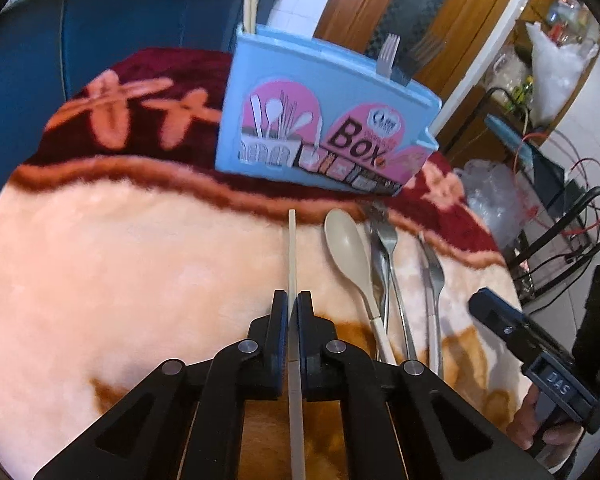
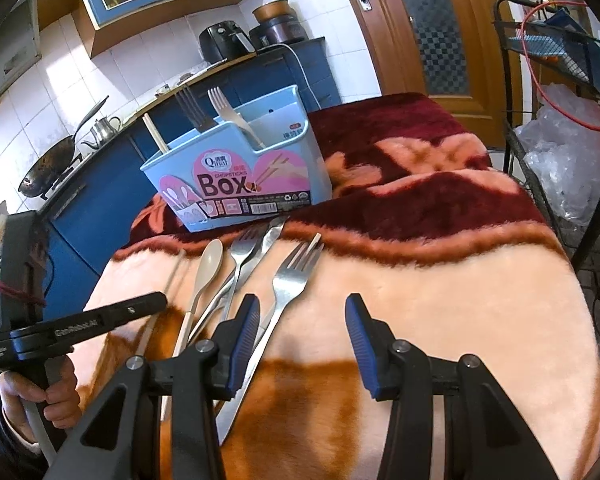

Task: Organize utensils
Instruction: 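Lower both open tools toward the loose utensils beside the caddy, then grasp a wooden chopstick with the left tool while the right tool grasps a steel fork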

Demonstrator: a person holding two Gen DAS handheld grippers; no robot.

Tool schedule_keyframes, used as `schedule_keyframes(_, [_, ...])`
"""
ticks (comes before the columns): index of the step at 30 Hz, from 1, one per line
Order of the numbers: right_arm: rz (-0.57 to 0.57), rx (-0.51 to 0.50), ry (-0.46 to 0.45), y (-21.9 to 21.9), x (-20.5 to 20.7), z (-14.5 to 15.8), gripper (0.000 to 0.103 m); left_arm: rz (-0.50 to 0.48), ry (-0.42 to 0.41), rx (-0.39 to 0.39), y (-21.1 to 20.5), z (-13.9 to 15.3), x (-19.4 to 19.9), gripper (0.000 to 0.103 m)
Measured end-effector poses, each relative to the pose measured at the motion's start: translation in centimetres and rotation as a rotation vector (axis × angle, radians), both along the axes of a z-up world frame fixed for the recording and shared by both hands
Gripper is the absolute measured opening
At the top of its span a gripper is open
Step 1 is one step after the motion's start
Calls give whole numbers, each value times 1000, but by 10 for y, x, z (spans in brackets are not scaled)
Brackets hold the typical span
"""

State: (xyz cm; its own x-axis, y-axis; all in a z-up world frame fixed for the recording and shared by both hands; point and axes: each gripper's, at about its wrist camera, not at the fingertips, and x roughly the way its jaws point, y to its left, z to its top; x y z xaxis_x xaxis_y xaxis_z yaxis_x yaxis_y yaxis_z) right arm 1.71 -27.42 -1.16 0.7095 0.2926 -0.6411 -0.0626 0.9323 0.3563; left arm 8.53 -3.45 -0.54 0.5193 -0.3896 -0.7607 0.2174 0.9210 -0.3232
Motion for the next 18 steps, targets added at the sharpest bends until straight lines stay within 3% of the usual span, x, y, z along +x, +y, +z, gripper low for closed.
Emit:
schedule_keyframes(10, [27, 0, 84, 8, 25, -8, 48, 58, -141, -29, 22, 21, -9, 4])
schedule_keyframes(17, [31, -11, 107, 11, 40, -10, 48, 66, -166, -45, 31, 21, -9, 4])
schedule_keyframes(18, [25, -16, 109, 11, 41, -9, 41, 66, -167, -49, 31, 20, -9, 4])
